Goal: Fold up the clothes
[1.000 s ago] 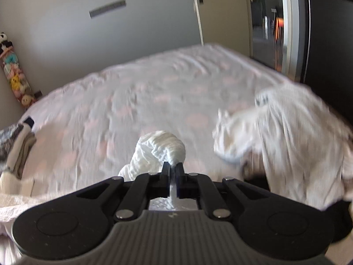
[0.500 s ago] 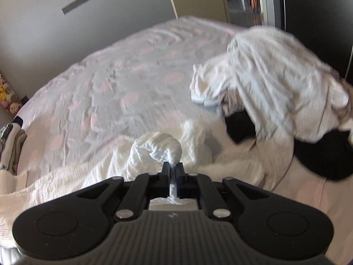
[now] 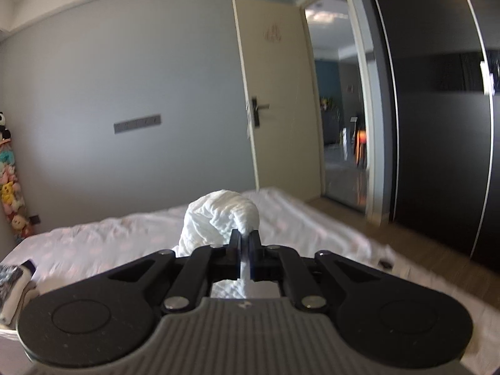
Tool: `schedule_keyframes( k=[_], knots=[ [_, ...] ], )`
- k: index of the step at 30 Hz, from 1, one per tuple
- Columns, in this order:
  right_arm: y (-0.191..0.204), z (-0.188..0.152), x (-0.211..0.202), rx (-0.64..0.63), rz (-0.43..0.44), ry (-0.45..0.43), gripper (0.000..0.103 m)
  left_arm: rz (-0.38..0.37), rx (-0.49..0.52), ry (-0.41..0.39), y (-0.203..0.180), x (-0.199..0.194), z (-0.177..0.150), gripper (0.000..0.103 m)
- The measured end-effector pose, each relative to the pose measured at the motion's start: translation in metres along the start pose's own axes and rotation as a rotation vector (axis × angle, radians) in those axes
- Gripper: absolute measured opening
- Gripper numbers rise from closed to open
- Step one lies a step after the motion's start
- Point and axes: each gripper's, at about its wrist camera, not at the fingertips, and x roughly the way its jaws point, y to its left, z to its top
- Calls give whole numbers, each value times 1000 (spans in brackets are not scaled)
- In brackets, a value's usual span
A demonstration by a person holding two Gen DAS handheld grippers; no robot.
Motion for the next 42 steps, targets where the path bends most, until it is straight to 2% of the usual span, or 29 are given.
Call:
schedule_keyframes(
  k=[3,7,11,15,21,24,26,28,30,32,33,34,38,42],
  knots=[
    [4,16,28,-44,-22,6,5,-1,42,21,-20,22,13,0],
    [18,9,95,-105,-36,99,5,37,85,97,-45,79,16,0],
    [45,-16,175,-204,-53,190,5,100,124,168,-64,137,5,0],
    [73,-43,256,-244,-71,275,5,156,147,226,-80,190,-4,0],
    [107,-83,350,-250,-80,367,5,141,148,236,-87,218,-9,1],
    [117,-103,381,-223,-62,421,6,129,148,239,-91,231,-12,2],
    [122,-120,386,-227,-44,455,7,122,148,241,-93,239,-14,5],
    [125,-130,391,-239,-37,480,9,114,147,243,-95,247,-15,14],
    [128,-134,391,-242,-22,490,26,107,147,245,-97,256,-17,22],
    [128,-134,386,-252,-28,477,39,94,149,242,-98,258,-17,33],
    [128,-132,383,-258,-26,471,39,86,152,237,-98,252,-15,40],
    [127,-131,379,-262,-24,465,39,81,154,232,-97,246,-14,41],
    [125,-119,347,-253,30,447,39,50,153,233,-91,214,-14,42],
    [128,-124,297,-226,107,453,39,24,143,259,-82,178,-35,48]
  ],
)
